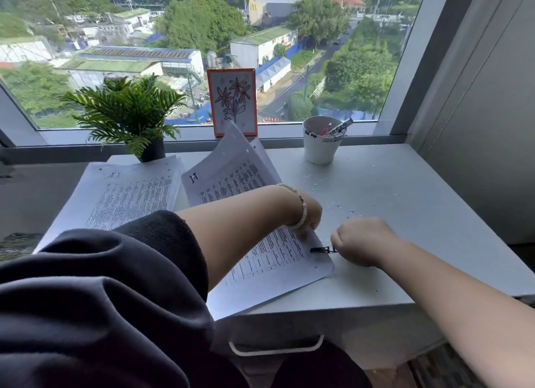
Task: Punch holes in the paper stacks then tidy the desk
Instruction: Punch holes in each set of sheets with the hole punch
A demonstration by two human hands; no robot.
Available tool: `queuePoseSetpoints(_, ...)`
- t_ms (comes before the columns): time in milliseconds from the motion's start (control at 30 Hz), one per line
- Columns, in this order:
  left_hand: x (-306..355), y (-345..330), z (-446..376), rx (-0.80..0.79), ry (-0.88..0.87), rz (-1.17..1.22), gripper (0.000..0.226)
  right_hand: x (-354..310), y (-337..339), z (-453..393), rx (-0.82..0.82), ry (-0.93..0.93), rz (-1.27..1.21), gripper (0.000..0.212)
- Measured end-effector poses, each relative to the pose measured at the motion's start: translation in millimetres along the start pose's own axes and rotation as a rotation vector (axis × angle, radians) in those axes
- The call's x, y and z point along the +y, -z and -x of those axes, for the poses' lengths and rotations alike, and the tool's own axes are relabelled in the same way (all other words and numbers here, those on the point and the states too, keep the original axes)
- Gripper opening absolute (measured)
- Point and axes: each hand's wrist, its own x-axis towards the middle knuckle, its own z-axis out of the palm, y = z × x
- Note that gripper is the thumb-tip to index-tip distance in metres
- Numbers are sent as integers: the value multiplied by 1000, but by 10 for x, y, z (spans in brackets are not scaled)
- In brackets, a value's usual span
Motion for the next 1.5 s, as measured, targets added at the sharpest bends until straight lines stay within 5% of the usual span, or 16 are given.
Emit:
queuePoseSetpoints(333,30,-38,45,21,5,0,11,-26,-18,32,12,-13,3,38)
queuePoseSetpoints(567,10,-121,79,67,2,183,36,-62,114,106,-15,-19,10,35)
queuePoseSetpoints(900,56,-61,151,68,6,2,30,-114,322,145,-139,-116,-61,27)
queuePoseSetpoints(1033,39,-88,163,73,38,30,44,-47,307,158,-165,-137,-156,41)
queuePoseSetpoints(1133,-35,-120,153,96,32,51,31,191,318,223,-231,-184,-552,73)
queuePoseSetpoints(1233,-102,-122,198,150,7,44,30,409,276,319,-144,-216,-1411,102)
queuePoseSetpoints(1300,-117,-97,212,178,11,50,32,360,198,323,-144,-190,-1666,78)
queuePoseSetpoints(1367,-128,-73,211,192,12,84,33,143,133,292,-200,-176,-1628,52)
queuePoseSetpoints(1500,-199,-132,257,293,32,223,32,-233,147,182,-251,-294,-1695,44)
